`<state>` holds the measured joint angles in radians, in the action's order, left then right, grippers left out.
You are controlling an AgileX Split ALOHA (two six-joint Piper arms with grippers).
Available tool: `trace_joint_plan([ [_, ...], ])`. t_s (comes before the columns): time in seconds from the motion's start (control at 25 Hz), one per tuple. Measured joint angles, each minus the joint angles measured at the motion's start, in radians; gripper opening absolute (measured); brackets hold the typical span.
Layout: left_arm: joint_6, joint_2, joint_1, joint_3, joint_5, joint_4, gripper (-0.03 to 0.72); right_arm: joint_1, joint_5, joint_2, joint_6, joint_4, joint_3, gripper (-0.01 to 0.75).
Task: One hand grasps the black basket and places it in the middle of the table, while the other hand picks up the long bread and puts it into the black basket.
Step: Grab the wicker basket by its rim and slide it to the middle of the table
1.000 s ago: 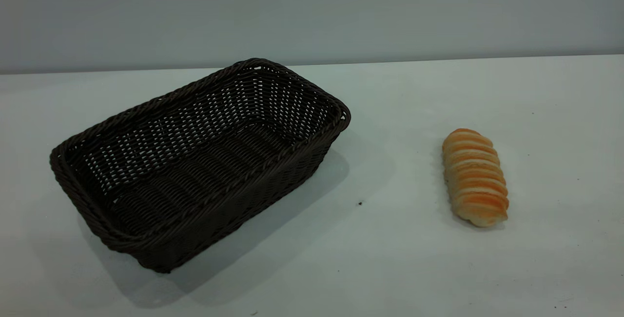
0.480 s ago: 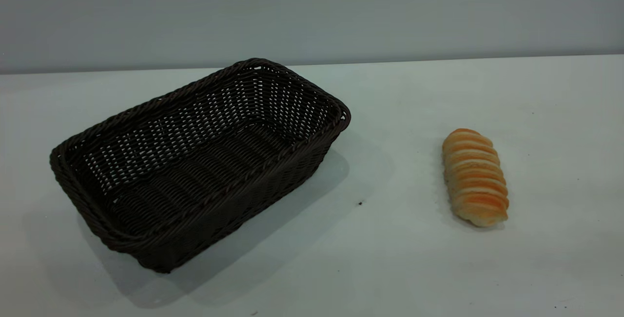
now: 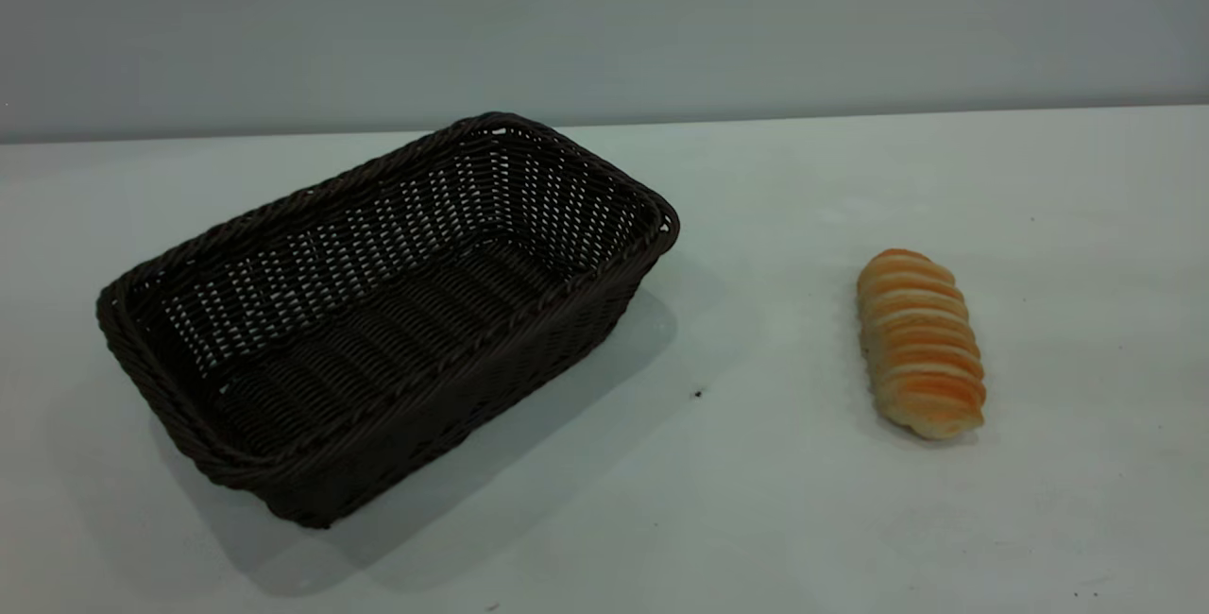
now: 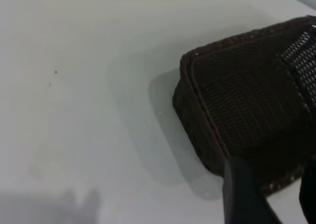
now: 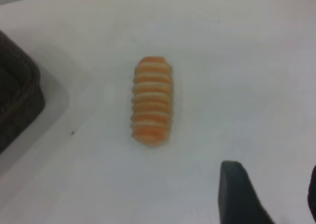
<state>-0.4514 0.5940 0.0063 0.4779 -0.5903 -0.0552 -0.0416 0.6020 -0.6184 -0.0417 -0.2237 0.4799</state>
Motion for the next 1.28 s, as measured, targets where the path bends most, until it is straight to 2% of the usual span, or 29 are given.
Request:
trace_joint_plan([
  [0.32, -0.040, 0.372, 0.000, 0.000, 0.185, -0.055, 0.373, 0.000, -0.156, -0.233, 0.156, -0.068, 0.000, 0.330],
  [0.56, -0.042, 0.550, 0.000, 0.000, 0.292, -0.139, 0.524, 0.000, -0.239, -0.346, 0.236, -0.095, -0.004, 0.330],
  [0.72, -0.044, 0.655, 0.000, 0.000, 0.343, -0.161, 0.594, 0.000, -0.277, -0.404, 0.250, -0.108, -0.008, 0.330],
  [1.12, -0.043, 0.813, -0.001, 0.017, 0.434, -0.235, 0.595, 0.000, -0.288, -0.467, 0.343, -0.191, -0.008, 0.330],
  [1.28, -0.018, 0.892, -0.042, 0.071, 0.439, -0.237, 0.594, 0.000, -0.290, -0.467, 0.399, -0.244, -0.008, 0.330],
])
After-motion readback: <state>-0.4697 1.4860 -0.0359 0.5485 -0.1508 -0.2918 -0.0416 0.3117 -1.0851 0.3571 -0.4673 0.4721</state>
